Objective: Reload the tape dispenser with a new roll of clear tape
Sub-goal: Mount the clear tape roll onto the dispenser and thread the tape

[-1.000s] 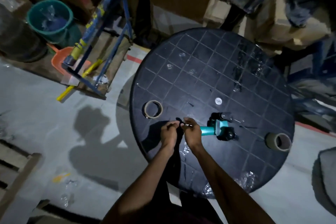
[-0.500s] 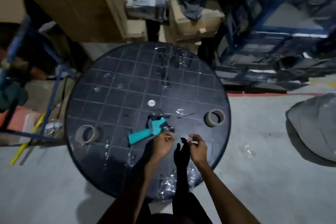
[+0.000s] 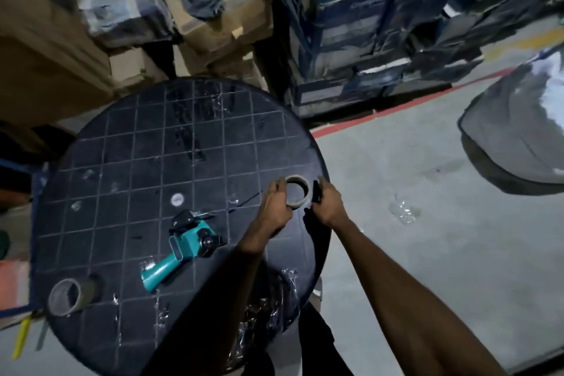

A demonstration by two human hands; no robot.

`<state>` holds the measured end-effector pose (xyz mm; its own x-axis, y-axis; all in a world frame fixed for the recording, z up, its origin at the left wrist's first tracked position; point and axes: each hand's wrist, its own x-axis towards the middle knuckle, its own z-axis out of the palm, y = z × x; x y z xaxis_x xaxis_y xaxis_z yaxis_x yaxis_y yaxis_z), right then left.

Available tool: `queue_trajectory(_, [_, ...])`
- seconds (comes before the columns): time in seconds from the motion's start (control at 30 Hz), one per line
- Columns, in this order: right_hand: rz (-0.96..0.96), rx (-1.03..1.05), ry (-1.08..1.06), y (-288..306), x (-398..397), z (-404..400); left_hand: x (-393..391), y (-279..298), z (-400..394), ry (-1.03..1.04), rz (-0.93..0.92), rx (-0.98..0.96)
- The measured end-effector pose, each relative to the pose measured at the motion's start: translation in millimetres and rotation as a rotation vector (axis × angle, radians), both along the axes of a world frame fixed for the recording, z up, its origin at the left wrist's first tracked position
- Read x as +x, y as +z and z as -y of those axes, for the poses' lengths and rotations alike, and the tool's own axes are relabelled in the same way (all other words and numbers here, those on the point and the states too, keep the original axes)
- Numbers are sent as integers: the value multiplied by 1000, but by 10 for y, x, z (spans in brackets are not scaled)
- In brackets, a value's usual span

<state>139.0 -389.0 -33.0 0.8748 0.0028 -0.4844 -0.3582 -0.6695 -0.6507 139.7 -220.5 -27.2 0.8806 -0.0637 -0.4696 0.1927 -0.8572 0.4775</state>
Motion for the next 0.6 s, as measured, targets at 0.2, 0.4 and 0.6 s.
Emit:
queue_trajectory(0.2, [146,65,103,31,43,-141,-10,-40,78,-85,46,58])
queue_trajectory(0.4, [487,272,-6,824,-65,-410,-223,693,-251,79,522,-168])
queue_trajectory(0.6, [861,486,-28,1973,-176,-945,-373,1801,-699,187,982,-379])
